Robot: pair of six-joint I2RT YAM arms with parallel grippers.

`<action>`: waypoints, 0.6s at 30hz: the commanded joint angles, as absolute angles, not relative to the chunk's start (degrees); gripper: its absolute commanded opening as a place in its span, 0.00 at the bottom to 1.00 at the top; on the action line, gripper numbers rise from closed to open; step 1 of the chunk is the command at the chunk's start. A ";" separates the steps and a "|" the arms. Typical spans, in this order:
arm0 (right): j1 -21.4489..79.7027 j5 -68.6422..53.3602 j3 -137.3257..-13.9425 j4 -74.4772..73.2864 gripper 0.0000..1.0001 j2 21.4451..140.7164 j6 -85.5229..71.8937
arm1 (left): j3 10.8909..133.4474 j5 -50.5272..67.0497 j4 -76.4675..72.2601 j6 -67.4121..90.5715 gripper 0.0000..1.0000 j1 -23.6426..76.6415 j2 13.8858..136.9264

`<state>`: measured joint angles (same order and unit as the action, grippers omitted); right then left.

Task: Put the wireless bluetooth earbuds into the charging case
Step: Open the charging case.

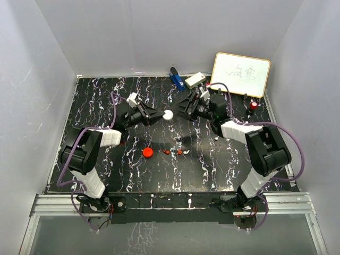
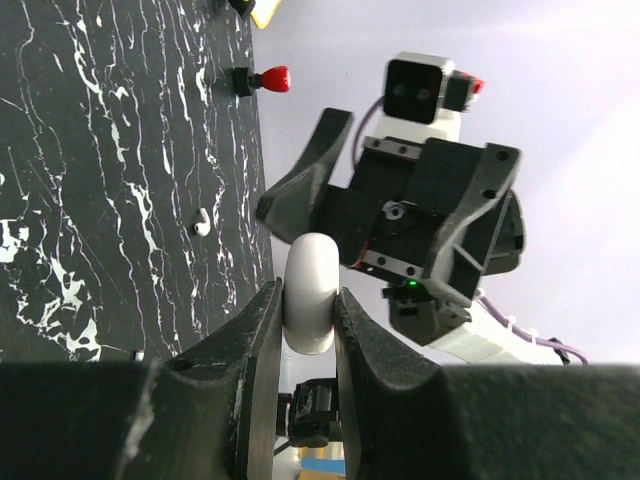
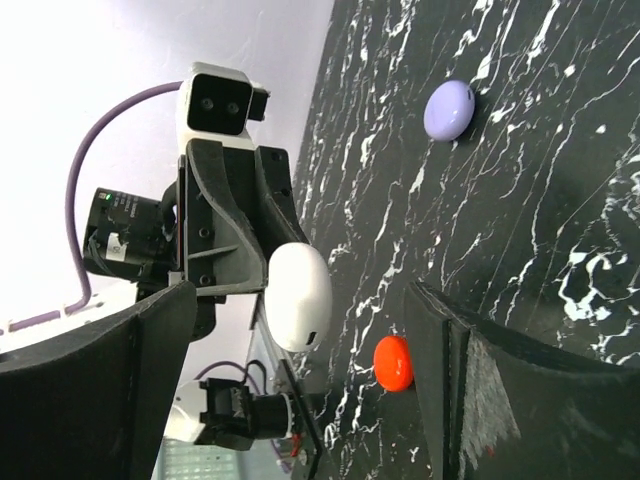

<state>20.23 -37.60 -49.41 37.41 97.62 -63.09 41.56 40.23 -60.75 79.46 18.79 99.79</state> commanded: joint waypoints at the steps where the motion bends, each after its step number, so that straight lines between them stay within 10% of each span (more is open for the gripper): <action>1: 20.28 -33.25 -56.08 23.60 0.83 92.72 -50.71 | 42.96 40.55 -58.12 77.12 0.00 18.44 95.77; 18: 23.42 -31.74 -56.88 17.66 0.83 96.30 -47.16 | 45.30 40.11 -58.56 78.07 0.00 18.37 96.16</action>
